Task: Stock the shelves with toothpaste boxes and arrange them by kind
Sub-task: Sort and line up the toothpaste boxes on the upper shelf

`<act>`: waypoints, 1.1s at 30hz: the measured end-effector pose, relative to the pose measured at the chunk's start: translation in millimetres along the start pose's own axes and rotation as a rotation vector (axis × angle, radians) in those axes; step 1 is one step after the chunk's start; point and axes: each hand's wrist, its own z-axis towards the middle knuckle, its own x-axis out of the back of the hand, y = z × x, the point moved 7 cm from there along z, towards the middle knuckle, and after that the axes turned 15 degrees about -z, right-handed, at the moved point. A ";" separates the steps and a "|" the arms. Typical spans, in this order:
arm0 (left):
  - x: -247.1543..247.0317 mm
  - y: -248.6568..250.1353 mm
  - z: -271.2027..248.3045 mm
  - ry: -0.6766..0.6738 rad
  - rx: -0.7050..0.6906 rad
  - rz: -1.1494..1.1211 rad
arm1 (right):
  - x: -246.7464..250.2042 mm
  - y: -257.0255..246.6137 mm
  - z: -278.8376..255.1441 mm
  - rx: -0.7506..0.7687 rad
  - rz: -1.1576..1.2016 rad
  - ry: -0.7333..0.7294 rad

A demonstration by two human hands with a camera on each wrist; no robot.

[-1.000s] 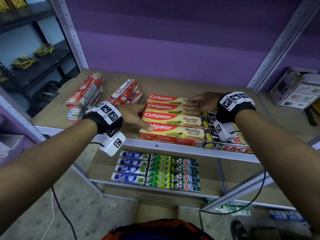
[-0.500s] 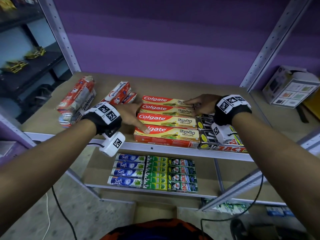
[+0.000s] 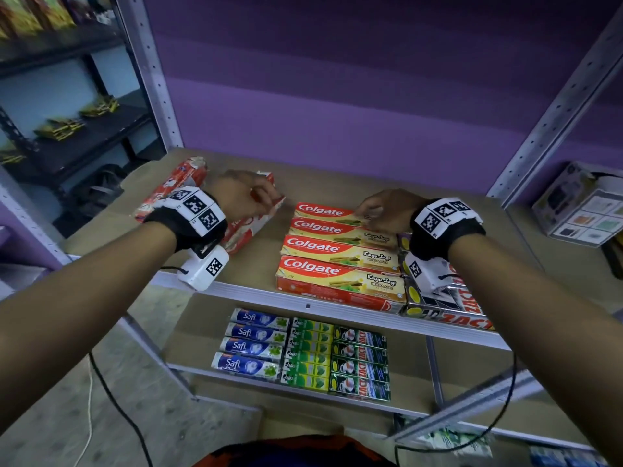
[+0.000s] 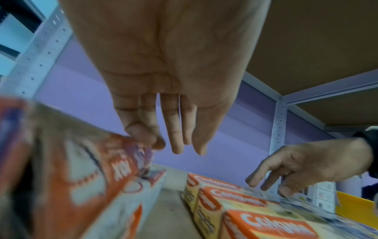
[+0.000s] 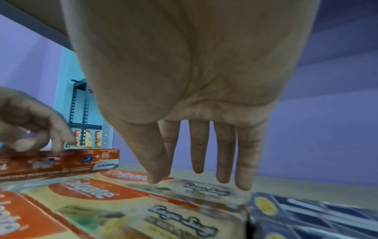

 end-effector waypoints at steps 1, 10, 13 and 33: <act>11.7 -4.8 2.4 0.062 0.013 -0.016 | 2.3 -7.0 2.7 0.015 0.024 0.003; 35.0 -62.4 16.3 -0.001 0.284 0.125 | 23.6 -74.2 24.9 0.168 -0.038 0.038; 28.7 -71.5 15.0 -0.025 0.306 0.133 | 25.2 -88.0 31.0 0.194 -0.072 0.043; 43.7 -114.8 -1.8 0.169 0.277 0.171 | 26.9 -141.0 66.1 0.305 -0.086 0.052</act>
